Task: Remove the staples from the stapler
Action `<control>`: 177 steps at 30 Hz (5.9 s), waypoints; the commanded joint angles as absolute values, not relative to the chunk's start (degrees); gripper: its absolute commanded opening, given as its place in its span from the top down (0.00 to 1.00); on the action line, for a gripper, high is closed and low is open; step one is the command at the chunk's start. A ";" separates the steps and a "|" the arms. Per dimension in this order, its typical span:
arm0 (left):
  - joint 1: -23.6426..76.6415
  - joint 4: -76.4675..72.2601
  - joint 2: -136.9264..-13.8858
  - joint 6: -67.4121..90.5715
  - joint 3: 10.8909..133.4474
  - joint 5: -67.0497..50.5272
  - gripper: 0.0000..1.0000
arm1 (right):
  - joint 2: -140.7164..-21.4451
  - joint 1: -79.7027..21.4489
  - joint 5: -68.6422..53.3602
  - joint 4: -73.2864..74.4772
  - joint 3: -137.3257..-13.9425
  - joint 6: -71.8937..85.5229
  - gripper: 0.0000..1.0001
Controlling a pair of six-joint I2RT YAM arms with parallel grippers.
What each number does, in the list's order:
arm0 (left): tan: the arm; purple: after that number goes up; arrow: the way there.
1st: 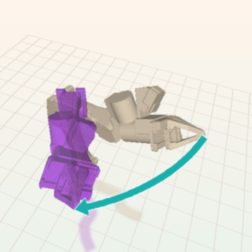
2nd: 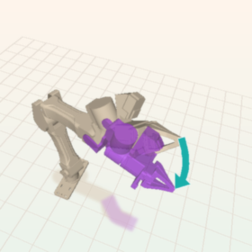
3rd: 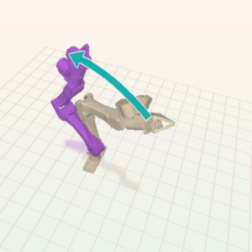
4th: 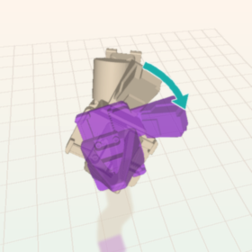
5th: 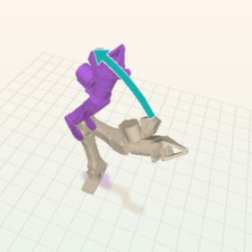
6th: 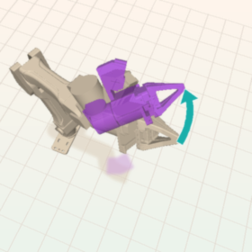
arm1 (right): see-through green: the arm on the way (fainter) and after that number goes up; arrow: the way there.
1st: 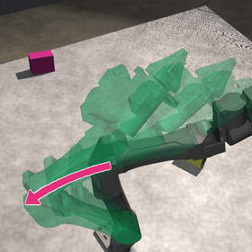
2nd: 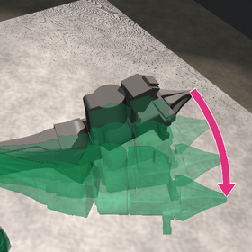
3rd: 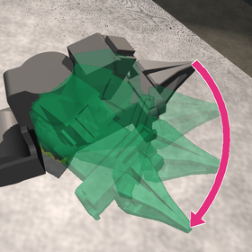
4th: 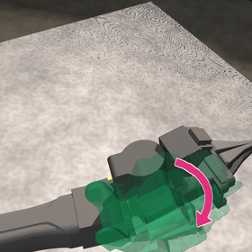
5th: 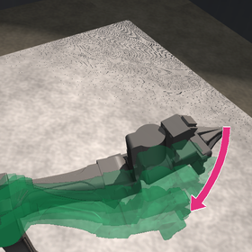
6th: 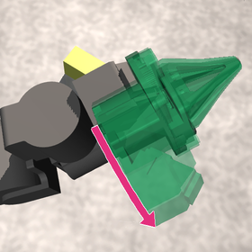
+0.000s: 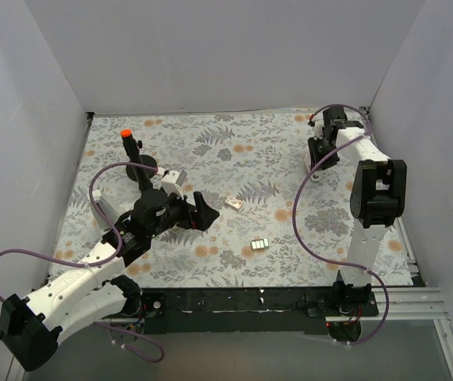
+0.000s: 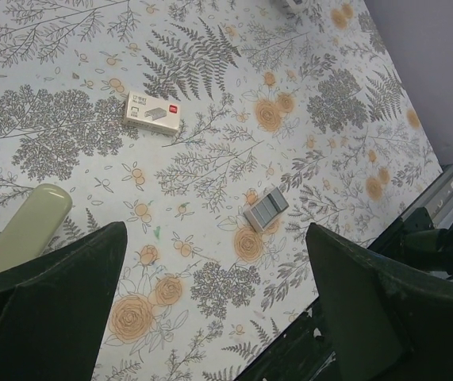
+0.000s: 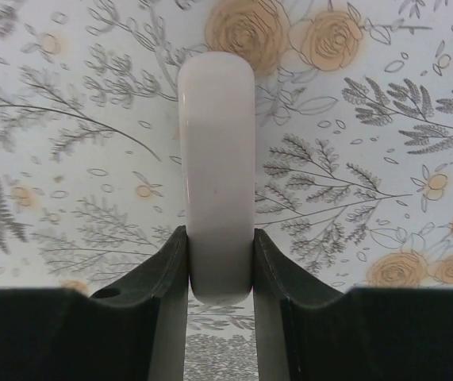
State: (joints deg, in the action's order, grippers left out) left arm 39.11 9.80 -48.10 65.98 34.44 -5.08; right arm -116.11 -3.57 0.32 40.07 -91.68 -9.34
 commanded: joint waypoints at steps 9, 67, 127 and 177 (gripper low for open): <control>39.20 12.48 -54.22 81.29 45.86 -9.32 0.17 | -89.85 -12.03 -27.65 30.98 -75.18 15.53 0.99; 47.63 -1.06 -79.27 85.70 52.46 -10.46 0.55 | -60.03 -32.78 -21.63 5.18 -44.56 45.97 0.99; 48.95 10.71 -74.89 93.81 51.60 -8.17 1.00 | -55.98 -37.44 9.22 13.97 -53.51 27.52 0.99; 48.78 6.86 -67.15 54.33 43.60 -16.53 1.00 | -76.90 -25.22 -34.62 32.52 -74.88 12.57 0.36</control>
State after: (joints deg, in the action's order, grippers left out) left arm 48.86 7.79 -69.12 65.54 42.00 -16.34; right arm -74.78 -25.19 -24.32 28.34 -73.34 12.95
